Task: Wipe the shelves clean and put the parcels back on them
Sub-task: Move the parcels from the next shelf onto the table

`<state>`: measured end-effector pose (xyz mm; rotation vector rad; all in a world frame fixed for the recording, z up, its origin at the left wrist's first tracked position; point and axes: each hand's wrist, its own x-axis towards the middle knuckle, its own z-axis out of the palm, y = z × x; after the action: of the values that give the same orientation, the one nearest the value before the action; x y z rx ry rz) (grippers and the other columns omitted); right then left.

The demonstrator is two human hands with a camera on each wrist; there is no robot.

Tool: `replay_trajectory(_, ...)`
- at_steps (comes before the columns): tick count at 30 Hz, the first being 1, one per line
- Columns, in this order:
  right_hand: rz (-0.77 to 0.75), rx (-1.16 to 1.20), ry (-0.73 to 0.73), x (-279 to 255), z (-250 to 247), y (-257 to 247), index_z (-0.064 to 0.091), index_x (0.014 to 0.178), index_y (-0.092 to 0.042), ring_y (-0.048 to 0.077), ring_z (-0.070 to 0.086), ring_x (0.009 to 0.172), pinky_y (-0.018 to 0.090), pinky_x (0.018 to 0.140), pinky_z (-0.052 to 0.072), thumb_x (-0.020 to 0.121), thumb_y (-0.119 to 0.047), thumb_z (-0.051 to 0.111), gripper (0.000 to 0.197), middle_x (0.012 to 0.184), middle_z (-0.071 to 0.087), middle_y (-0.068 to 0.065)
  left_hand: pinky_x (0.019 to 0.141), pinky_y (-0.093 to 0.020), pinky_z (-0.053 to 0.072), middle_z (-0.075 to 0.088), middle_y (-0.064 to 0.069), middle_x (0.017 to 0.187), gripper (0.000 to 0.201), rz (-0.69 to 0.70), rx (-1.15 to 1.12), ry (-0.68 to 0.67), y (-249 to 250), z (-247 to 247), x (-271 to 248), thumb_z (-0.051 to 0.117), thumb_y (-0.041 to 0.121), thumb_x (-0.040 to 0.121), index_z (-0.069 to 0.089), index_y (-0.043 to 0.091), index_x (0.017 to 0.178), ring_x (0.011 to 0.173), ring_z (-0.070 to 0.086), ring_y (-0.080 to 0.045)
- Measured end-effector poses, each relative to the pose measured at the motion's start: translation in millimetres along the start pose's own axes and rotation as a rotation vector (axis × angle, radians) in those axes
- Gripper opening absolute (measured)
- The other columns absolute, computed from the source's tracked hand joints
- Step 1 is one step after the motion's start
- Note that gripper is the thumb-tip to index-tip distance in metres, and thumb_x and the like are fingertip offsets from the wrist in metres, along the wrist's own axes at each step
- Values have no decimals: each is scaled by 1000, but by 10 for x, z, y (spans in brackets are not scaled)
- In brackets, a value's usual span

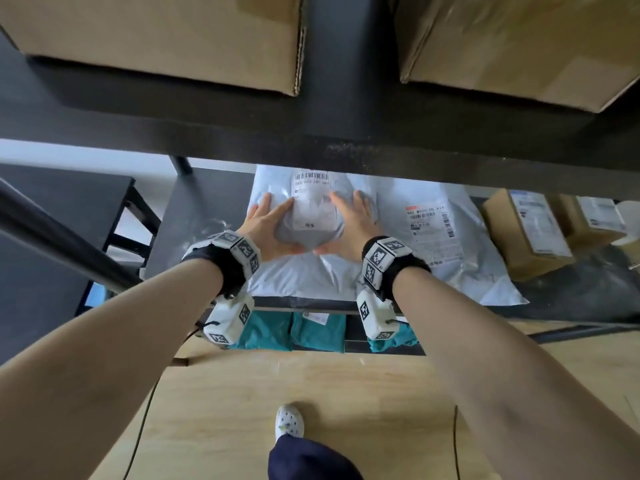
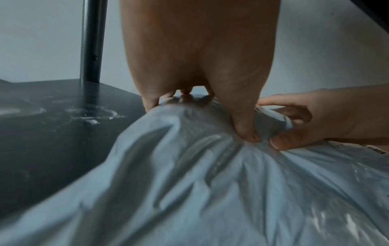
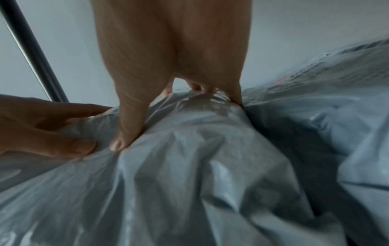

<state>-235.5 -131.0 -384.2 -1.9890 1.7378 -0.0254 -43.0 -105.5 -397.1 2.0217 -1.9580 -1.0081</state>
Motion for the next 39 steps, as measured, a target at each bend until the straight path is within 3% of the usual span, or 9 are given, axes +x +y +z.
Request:
replay_trajectory(7,-34,109,78,46,27,63,25,150,-28,29,18,145,44,114,28,75,-31,79,92,156,24,11,118,-49,9,1,-5,159,84,17,-9,31,28,109,64,66,44,82,13,43,148,146,2,-33)
replay_trajectory(10,-43,128,189,26,24,48,37,146,-25,34,42,131,41,103,42,83,-20,69,71,141,48,11,119,-46,12,8,-4,159,64,17,10,71,51,120,72,54,29,94,20,42,146,145,8,-33)
replay_trajectory(16,-12,164,305,49,34,53,59,129,-24,37,58,108,34,87,49,89,-9,53,44,116,66,15,118,-40,19,20,-3,157,46,54,-28,163,65,161,24,38,20,101,34,38,143,144,17,-31)
replay_trajectory(18,-8,220,310,50,32,90,62,126,-23,34,59,108,26,83,45,87,-5,51,44,115,67,12,118,-39,20,24,-3,155,44,63,-87,180,65,151,-16,44,21,99,40,36,140,143,23,-30)
replay_trajectory(22,11,374,268,23,-16,149,55,133,-16,25,55,120,29,101,44,80,0,53,55,128,61,8,117,-39,20,22,-6,156,54,36,-144,149,101,34,-77,56,40,91,41,29,142,141,27,-28)
replay_trajectory(28,102,440,271,13,-23,165,39,144,-17,22,18,144,32,116,18,90,-31,59,59,155,21,12,118,-43,17,11,-16,157,54,-142,-155,99,31,-90,-22,42,39,98,27,26,148,144,8,-37)
replay_trajectory(32,160,474,244,93,25,184,33,145,-17,26,38,134,30,105,32,88,-36,62,67,147,34,11,113,-34,26,36,-13,149,60,-186,-201,100,-14,-91,33,51,36,94,25,24,148,138,31,-32)
replay_trajectory(36,171,573,245,121,-18,196,32,145,-12,21,39,134,18,96,28,88,-23,65,67,147,38,8,102,-28,34,46,-13,139,67,-184,-325,186,14,-105,54,63,29,89,30,17,145,126,46,-27)
replay_trajectory(39,177,628,260,113,-109,210,29,146,-10,19,36,137,18,101,27,86,-14,68,71,150,37,7,101,-30,39,53,-12,130,66,-188,-387,256,38,-156,54,70,25,83,38,19,140,119,51,-26)
